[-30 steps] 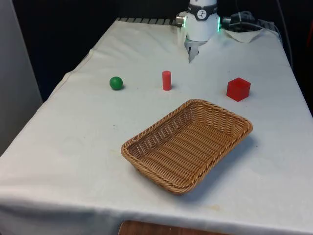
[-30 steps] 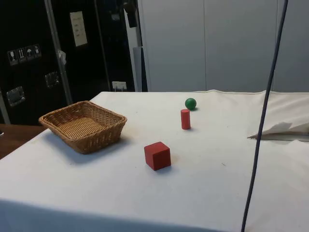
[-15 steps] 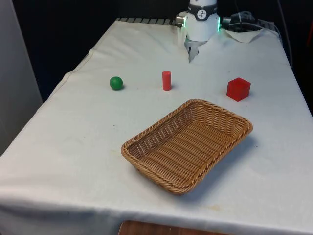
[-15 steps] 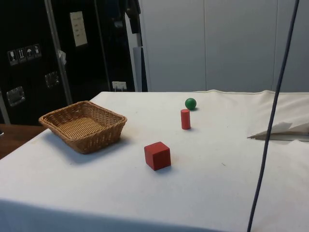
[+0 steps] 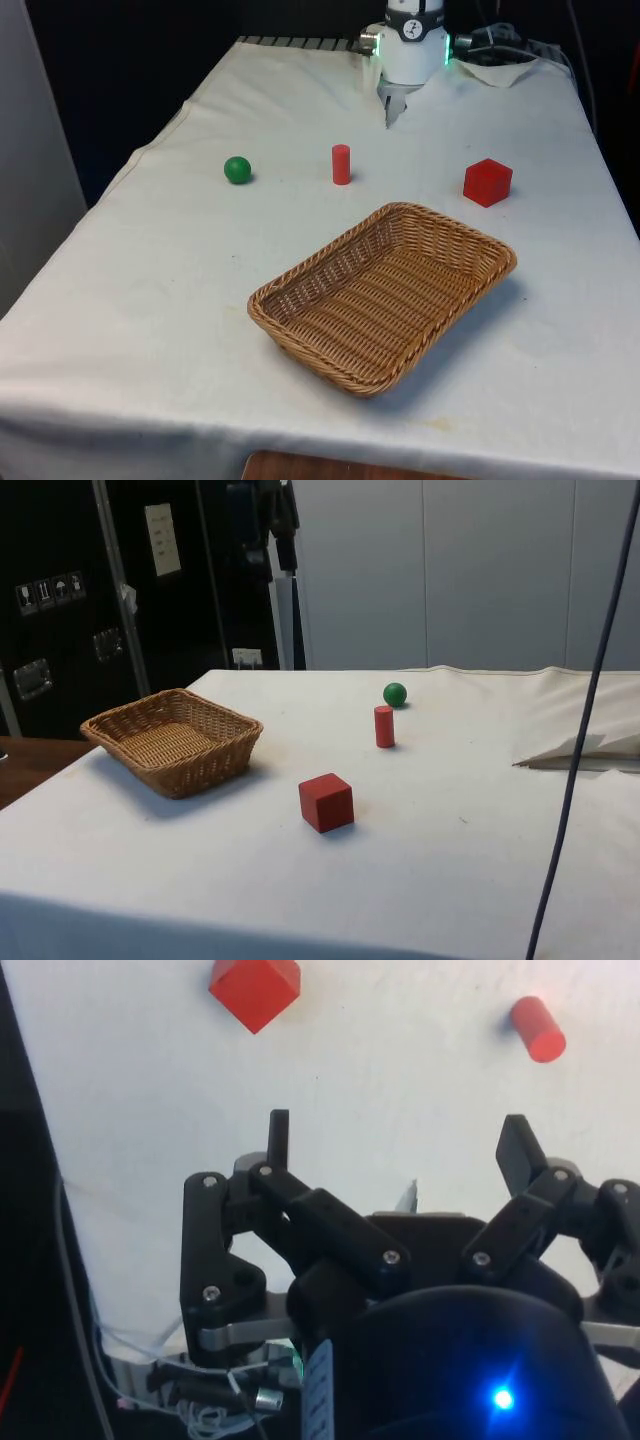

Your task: Pick up the object to the left of the cylinder and place it into the basket.

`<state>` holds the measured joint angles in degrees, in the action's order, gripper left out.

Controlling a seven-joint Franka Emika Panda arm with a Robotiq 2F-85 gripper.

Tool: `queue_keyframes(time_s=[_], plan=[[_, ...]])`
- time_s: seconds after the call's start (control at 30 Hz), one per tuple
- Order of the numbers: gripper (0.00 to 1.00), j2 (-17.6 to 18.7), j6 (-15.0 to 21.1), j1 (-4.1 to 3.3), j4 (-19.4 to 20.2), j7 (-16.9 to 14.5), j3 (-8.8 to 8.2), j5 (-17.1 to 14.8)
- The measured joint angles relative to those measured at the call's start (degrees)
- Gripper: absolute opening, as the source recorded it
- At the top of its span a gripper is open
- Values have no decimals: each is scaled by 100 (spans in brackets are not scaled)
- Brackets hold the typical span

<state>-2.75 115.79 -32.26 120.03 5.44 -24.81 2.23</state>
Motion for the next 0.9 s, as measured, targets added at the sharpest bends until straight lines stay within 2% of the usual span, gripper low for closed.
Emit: queue_keyframes(time_s=[0.13, 0.33, 0.9], plan=[[100, -6, 275, 0, 223, 34, 74, 40], [100, -6, 487, 0, 401, 74, 132, 52], [100, -6, 1564, 0, 1255, 327, 447, 172]])
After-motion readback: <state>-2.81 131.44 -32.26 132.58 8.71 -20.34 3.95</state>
